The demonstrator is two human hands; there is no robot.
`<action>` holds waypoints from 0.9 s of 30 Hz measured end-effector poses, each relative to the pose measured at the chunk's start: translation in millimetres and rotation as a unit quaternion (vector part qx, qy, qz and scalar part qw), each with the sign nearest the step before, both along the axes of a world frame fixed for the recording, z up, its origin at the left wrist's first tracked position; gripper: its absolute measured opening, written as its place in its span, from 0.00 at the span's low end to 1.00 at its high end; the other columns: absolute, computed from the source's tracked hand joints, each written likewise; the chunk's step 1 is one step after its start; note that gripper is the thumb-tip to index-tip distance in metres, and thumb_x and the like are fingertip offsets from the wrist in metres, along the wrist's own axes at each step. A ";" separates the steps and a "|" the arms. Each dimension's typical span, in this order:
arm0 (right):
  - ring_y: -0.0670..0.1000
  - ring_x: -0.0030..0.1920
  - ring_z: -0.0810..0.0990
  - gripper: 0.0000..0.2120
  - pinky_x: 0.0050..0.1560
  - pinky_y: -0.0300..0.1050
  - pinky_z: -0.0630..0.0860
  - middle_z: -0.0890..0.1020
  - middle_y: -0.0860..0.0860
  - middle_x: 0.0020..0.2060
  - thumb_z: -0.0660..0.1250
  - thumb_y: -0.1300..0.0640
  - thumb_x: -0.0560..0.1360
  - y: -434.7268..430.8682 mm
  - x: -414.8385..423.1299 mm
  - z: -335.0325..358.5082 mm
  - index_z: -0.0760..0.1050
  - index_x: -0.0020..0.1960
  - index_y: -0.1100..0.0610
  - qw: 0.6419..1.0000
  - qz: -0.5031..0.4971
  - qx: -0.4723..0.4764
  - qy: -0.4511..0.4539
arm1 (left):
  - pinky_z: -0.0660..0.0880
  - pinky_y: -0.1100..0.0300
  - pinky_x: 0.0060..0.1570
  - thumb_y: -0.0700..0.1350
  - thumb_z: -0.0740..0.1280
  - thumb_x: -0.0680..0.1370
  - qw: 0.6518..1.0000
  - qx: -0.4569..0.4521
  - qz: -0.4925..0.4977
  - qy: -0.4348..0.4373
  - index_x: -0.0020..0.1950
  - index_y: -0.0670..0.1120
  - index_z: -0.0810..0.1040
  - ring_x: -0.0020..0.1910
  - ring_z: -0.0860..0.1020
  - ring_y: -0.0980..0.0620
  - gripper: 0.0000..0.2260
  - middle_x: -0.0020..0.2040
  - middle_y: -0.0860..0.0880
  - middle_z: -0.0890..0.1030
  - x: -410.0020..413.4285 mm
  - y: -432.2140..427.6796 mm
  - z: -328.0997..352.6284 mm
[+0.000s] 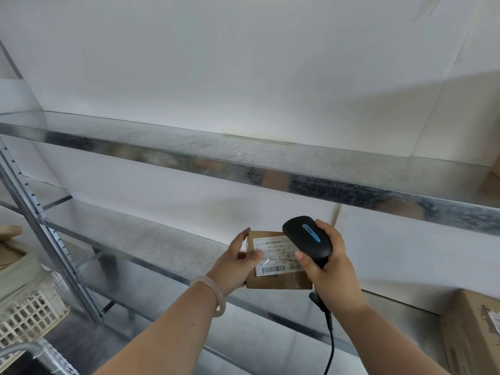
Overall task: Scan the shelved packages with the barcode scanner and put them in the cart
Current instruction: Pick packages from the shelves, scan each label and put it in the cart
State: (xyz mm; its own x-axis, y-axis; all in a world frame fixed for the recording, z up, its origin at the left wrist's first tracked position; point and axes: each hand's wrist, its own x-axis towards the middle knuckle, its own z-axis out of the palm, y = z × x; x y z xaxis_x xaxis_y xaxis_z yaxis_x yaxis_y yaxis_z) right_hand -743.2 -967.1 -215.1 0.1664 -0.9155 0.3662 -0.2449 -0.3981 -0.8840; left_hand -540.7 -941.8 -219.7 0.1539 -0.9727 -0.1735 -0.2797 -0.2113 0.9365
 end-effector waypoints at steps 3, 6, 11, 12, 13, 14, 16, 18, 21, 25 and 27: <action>0.26 0.53 0.73 0.30 0.45 0.24 0.73 0.73 0.34 0.54 0.72 0.60 0.74 1.0 -0.1 0.5 0.61 0.64 0.38 1.000 0.008 0.000 0.007 | 0.83 0.53 0.47 0.51 0.66 0.80 1.000 -0.022 0.013 0.008 0.72 0.63 0.61 0.52 0.81 0.50 0.23 0.62 0.49 0.75 -0.9 1.8 0.9; 0.27 0.53 0.74 0.29 0.45 0.24 0.73 0.73 0.34 0.54 0.72 0.60 0.74 1.9 -0.4 -0.2 0.61 0.62 0.35 1.000 0.012 -0.003 0.007 | 0.83 0.53 0.45 0.50 0.66 0.80 0.999 -0.033 0.010 0.018 0.69 0.66 0.62 0.53 0.80 0.50 0.22 0.63 0.52 0.73 -0.9 5.0 0.2; 0.29 0.53 0.75 0.30 0.46 0.25 0.74 0.75 0.35 0.55 0.72 0.58 0.74 3.5 1.4 -1.4 0.61 0.61 0.32 0.999 0.033 0.008 0.006 | 0.83 0.46 0.48 0.47 0.65 0.81 0.998 -0.032 0.043 0.044 0.65 0.65 0.66 0.51 0.81 0.50 0.18 0.57 0.57 0.75 2.9 11.0 -3.8; 0.29 0.53 0.75 0.30 0.45 0.25 0.74 0.75 0.35 0.54 0.72 0.58 0.74 4.5 2.2 -1.3 0.61 0.61 0.32 0.999 0.038 0.010 0.006 | 0.83 0.46 0.49 0.47 0.65 0.81 0.997 -0.036 0.051 0.049 0.65 0.65 0.66 0.51 0.81 0.52 0.17 0.57 0.57 0.75 3.8 12.9 -3.9; 0.29 0.53 0.75 0.30 0.45 0.24 0.74 0.75 0.34 0.54 0.72 0.58 0.74 5.5 3.3 -1.0 0.61 0.61 0.32 0.999 0.041 0.011 0.004 | 0.83 0.46 0.49 0.47 0.65 0.81 0.996 -0.040 0.060 0.056 0.65 0.65 0.66 0.50 0.80 0.52 0.17 0.57 0.56 0.76 5.1 15.0 -4.1; 0.29 0.52 0.75 0.30 0.45 0.24 0.73 0.75 0.34 0.54 0.73 0.58 0.74 6.2 4.3 -1.1 0.61 0.61 0.32 0.999 0.043 0.008 0.002 | 0.83 0.46 0.49 0.47 0.65 0.81 0.995 -0.043 0.069 0.062 0.65 0.65 0.66 0.51 0.80 0.52 0.17 0.57 0.55 0.76 6.5 17.2 -4.1; 0.31 0.52 0.76 0.30 0.46 0.25 0.74 0.75 0.33 0.55 0.73 0.58 0.73 7.5 6.8 -2.6 0.62 0.61 0.33 0.999 0.043 0.002 0.002 | 0.83 0.45 0.48 0.47 0.66 0.81 0.992 -0.049 0.090 0.075 0.65 0.64 0.67 0.52 0.80 0.50 0.17 0.59 0.53 0.76 9.1 21.8 -3.0; 0.36 0.52 0.78 0.30 0.48 0.28 0.76 0.75 0.34 0.55 0.73 0.58 0.73 9.8 10.1 -4.1 0.62 0.63 0.34 0.999 0.046 0.005 0.004 | 0.83 0.45 0.47 0.48 0.67 0.80 0.988 -0.056 0.112 0.089 0.66 0.62 0.67 0.53 0.80 0.48 0.18 0.60 0.51 0.75 12.2 26.7 -1.3; 0.30 0.53 0.76 0.30 0.48 0.23 0.72 0.75 0.33 0.55 0.74 0.59 0.72 14.2 16.1 -5.2 0.63 0.66 0.40 0.999 0.054 -0.003 0.006 | 0.82 0.43 0.47 0.47 0.67 0.80 0.983 -0.061 0.134 0.111 0.66 0.60 0.66 0.54 0.79 0.47 0.18 0.61 0.49 0.75 17.7 34.9 2.4; 0.27 0.53 0.73 0.31 0.48 0.20 0.69 0.74 0.32 0.56 0.74 0.60 0.72 21.0 25.0 -5.0 0.62 0.66 0.40 0.998 0.070 -0.004 0.007 | 0.83 0.43 0.46 0.47 0.67 0.80 0.979 -0.063 0.160 0.106 0.68 0.59 0.65 0.56 0.79 0.44 0.20 0.62 0.49 0.75 27.5 48.8 3.6; 0.27 0.53 0.73 0.31 0.48 0.20 0.69 0.74 0.33 0.56 0.74 0.61 0.72 24.3 29.9 -4.8 0.63 0.65 0.39 0.997 0.076 -0.001 0.001 | 0.83 0.46 0.44 0.47 0.67 0.80 0.978 -0.064 0.172 0.100 0.69 0.59 0.64 0.56 0.79 0.44 0.20 0.62 0.49 0.74 33.1 55.9 3.6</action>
State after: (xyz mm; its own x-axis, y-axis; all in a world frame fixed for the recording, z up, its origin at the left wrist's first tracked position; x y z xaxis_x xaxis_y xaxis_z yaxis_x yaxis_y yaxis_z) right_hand -713.3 -942.8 -219.9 0.3041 -0.8790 0.3672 -0.1825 -0.4321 -0.8832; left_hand -507.6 -886.0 -216.1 0.4519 -0.8849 -0.1133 -0.0216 -0.1379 0.9902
